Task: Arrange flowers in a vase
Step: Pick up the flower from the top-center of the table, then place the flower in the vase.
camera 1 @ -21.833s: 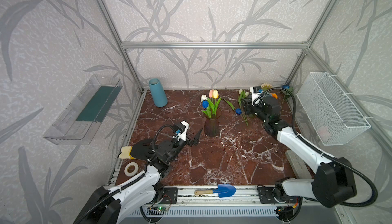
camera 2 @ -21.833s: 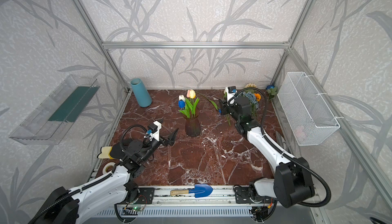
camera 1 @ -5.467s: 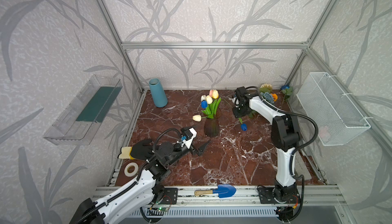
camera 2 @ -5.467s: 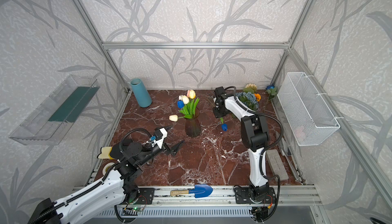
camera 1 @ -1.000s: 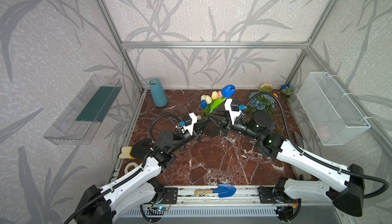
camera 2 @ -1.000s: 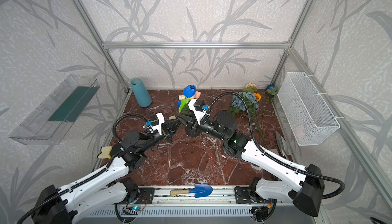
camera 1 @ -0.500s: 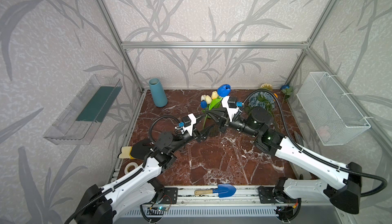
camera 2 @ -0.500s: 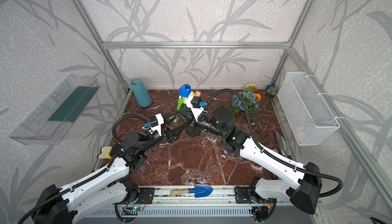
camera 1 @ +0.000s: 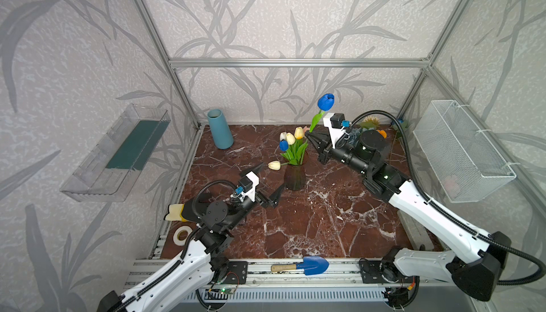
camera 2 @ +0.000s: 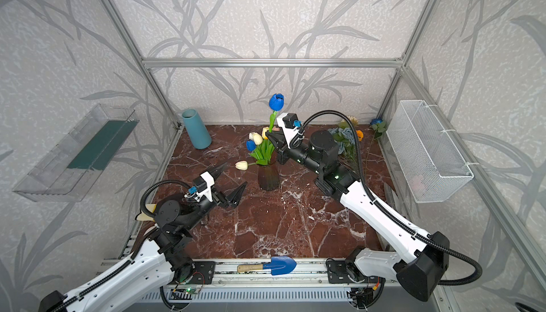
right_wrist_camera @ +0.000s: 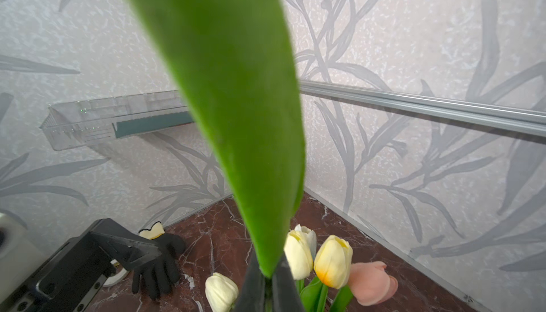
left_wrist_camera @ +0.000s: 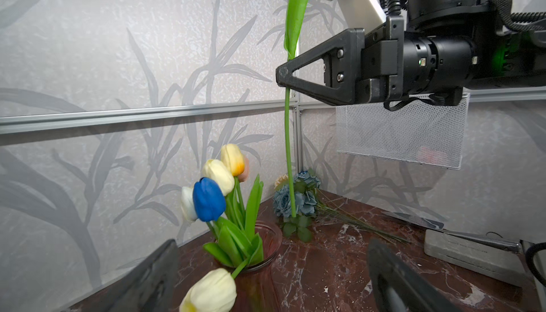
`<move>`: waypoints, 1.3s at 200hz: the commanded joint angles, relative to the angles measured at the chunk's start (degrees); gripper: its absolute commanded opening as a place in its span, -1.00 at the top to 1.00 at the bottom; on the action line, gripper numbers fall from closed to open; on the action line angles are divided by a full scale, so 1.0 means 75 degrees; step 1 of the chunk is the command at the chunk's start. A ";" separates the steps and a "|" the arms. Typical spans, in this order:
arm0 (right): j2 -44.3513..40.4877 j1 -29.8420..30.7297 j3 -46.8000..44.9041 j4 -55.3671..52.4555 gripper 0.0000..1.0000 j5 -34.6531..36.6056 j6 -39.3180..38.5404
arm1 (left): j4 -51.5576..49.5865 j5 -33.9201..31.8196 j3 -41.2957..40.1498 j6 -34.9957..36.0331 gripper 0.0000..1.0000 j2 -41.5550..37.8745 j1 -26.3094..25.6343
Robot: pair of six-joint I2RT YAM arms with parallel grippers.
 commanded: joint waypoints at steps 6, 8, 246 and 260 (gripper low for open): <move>0.0396 -0.0021 -0.0085 0.0191 0.88 0.0568 -0.0534 | -0.0500 -0.0664 -0.0363 0.0273 -0.98 -0.0347 0.0027; 0.0436 -0.0015 -0.0085 0.0194 0.88 0.0599 -0.0566 | -0.0501 -0.0672 -0.0394 0.0273 -0.98 -0.0354 0.0028; 0.0316 -0.0306 -0.2149 0.1180 -0.26 0.0493 -0.0487 | 0.0656 -0.1634 -0.0779 0.0430 -0.97 0.0694 0.0264; -0.0101 -0.0475 -0.2451 0.1231 -0.29 0.0284 -0.0255 | 0.0742 -0.1610 -0.0806 0.0320 -0.98 0.0749 0.0388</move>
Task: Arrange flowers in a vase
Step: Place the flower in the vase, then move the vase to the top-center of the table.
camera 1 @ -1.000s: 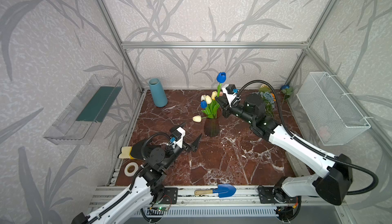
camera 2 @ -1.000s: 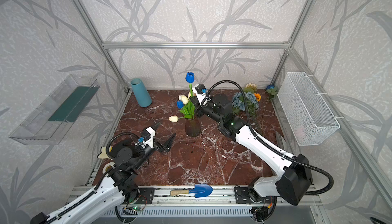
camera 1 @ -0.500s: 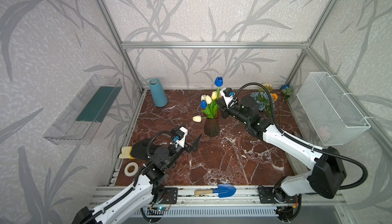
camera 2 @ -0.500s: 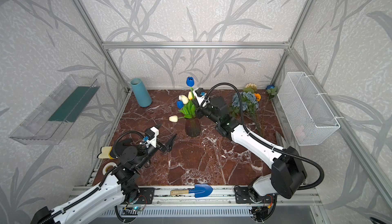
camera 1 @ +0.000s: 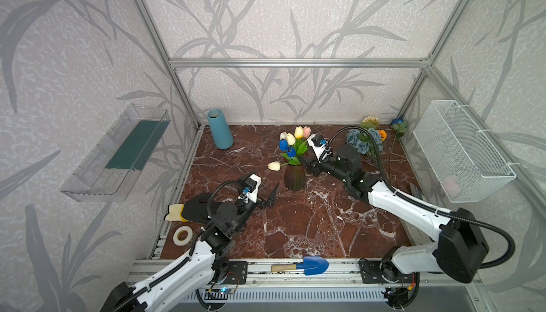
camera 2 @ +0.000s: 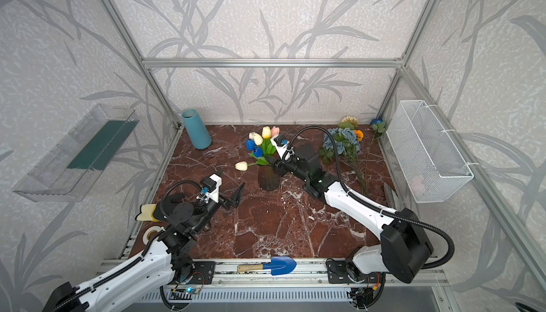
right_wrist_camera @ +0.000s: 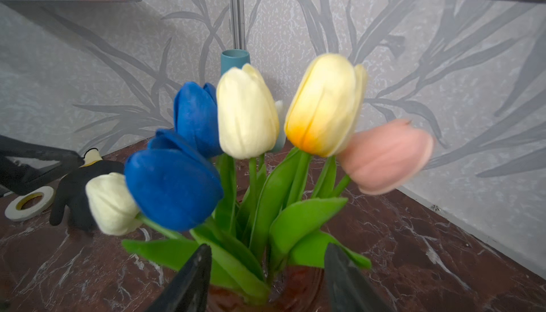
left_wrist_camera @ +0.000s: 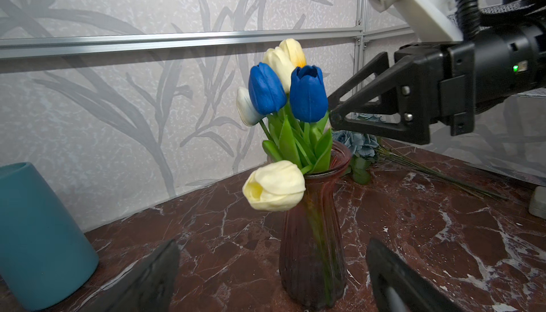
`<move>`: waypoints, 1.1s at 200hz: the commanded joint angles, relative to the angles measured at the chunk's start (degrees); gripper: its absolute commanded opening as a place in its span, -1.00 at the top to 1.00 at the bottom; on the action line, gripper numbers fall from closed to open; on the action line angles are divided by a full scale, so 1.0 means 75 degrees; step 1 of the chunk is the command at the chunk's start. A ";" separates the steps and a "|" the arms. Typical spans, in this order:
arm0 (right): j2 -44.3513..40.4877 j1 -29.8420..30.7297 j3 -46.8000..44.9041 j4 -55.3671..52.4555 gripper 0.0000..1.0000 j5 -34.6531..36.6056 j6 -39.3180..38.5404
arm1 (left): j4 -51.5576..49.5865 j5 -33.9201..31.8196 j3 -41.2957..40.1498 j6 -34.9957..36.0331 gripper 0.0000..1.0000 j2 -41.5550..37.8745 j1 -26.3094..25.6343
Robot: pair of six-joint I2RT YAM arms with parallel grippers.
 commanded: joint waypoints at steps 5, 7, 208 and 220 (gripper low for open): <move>-0.0950 -0.0283 -0.0538 0.0206 -0.30 -0.0338 0.0437 | 0.0508 -0.0006 0.0042 -0.0148 -0.97 0.0052 0.0208; -0.1006 -0.0313 -0.0602 0.0252 -0.31 -0.0381 0.0470 | 0.0521 0.0013 0.0044 -0.0170 -0.98 0.0051 0.0234; 0.4192 -0.0101 -0.1183 0.7258 -0.98 -0.0585 0.0443 | 0.0706 0.0234 -0.0155 -0.0416 -0.99 0.0269 0.0728; 0.4388 -0.0102 -0.1058 0.7409 -0.89 -0.0532 0.0453 | 0.0706 0.0219 -0.0163 -0.0404 -0.99 0.0281 0.0723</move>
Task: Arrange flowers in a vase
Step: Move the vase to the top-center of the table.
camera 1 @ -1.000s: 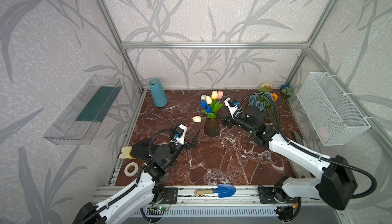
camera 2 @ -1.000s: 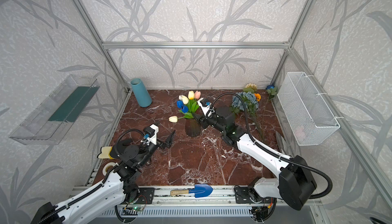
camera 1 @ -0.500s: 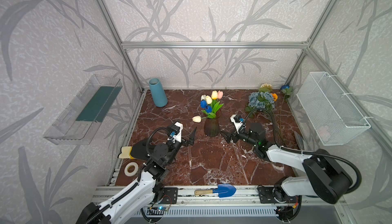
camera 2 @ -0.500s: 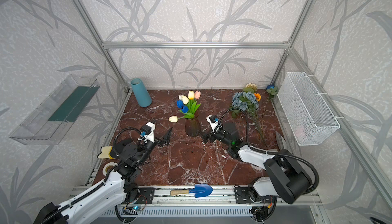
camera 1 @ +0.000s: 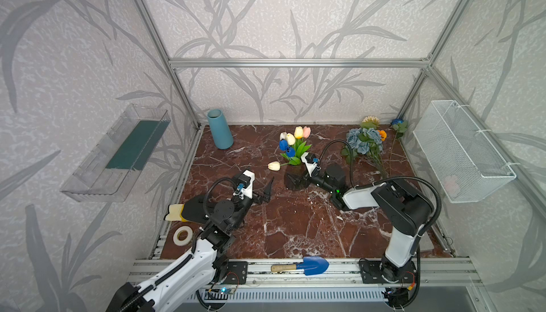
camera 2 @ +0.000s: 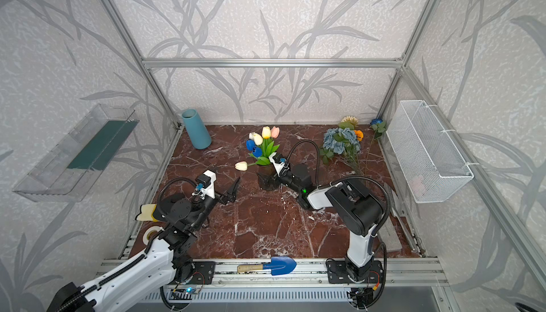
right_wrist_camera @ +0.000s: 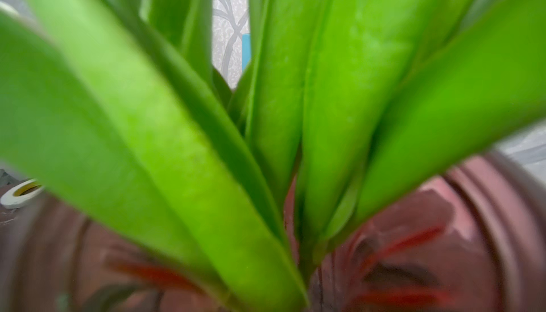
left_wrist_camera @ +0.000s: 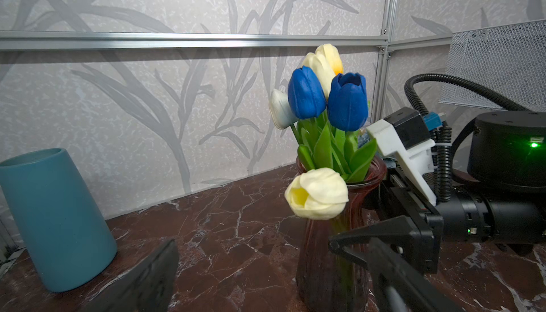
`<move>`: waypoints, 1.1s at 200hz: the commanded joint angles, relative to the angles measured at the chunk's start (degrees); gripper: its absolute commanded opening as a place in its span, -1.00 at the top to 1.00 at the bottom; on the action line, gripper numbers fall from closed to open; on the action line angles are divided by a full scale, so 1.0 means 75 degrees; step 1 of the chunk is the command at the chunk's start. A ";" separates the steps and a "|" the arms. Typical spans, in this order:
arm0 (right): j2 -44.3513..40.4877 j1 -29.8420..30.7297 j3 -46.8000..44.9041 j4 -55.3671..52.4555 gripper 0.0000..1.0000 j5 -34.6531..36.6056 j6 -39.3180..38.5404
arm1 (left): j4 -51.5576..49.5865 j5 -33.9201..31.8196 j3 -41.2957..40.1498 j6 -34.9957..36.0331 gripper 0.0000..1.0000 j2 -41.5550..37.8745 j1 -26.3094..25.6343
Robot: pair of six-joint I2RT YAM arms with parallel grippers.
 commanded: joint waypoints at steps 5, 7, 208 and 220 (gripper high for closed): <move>0.0393 0.0010 0.0335 0.0935 -0.83 0.0386 -0.0053 | 0.0207 0.0002 -0.0079 0.0030 -0.99 0.0016 0.0044; 0.0409 0.0013 0.0340 0.0960 -0.80 0.0392 -0.0042 | 0.0207 0.0013 -0.0072 0.0035 -0.99 0.0013 0.0052; 0.4186 -0.2018 0.7078 -0.1508 0.36 0.0099 -0.0053 | 0.0793 -0.0236 -0.0046 0.0317 -0.99 0.0643 0.0287; 0.4431 -0.2028 0.7409 -0.1633 0.34 0.0099 -0.0097 | 0.0845 -0.0267 -0.0068 0.0351 -0.99 0.0680 0.0290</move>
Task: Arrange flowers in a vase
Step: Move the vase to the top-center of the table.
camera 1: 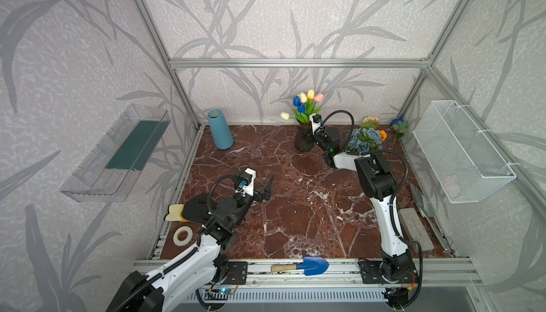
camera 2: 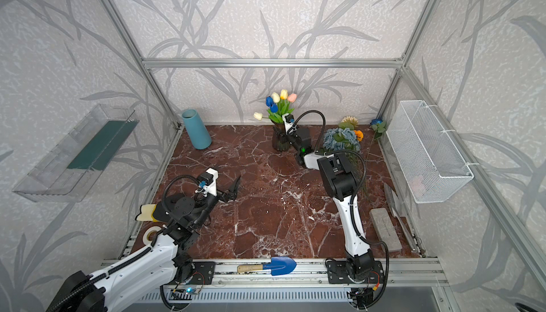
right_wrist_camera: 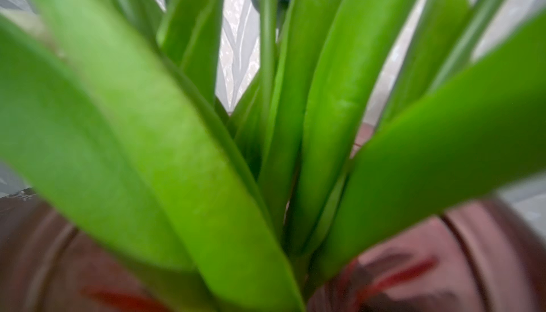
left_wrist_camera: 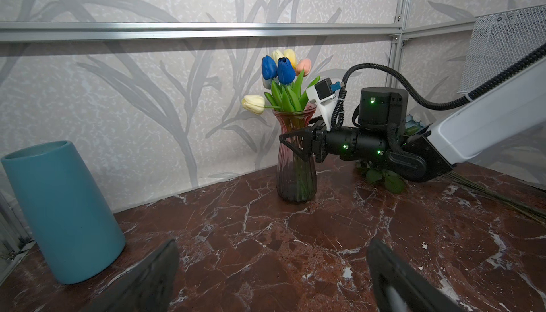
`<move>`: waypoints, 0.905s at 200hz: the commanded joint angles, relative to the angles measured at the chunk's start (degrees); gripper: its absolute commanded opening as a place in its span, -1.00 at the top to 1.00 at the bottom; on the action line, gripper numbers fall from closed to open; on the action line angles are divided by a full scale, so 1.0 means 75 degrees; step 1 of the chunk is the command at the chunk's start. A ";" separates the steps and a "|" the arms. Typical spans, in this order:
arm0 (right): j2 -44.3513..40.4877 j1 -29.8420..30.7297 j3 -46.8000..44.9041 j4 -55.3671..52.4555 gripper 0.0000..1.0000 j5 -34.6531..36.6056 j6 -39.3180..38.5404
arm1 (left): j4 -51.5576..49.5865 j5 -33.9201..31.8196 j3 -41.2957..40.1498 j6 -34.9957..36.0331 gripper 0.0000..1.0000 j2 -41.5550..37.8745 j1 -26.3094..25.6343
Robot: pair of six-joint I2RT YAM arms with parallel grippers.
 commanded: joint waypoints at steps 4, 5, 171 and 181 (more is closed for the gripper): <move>0.0403 -0.0021 0.0815 0.0048 0.34 0.0009 -0.0120 | 0.0245 -0.0172 -0.0076 0.0172 -0.99 -0.0058 0.0077; 0.0415 -0.0021 0.0822 0.0055 0.34 0.0007 -0.0117 | 0.0250 -0.0173 -0.0073 0.0172 -0.99 -0.0051 0.0086; -0.1520 -0.0256 -0.2269 0.2540 -0.99 -0.0060 0.0910 | 0.1802 -0.0001 0.2510 -0.0619 -0.99 0.4532 0.3643; -0.1707 -0.0256 -0.2575 0.2745 -0.99 -0.0077 0.1070 | 0.2112 0.0029 0.2868 -0.0691 -0.99 0.5178 0.3991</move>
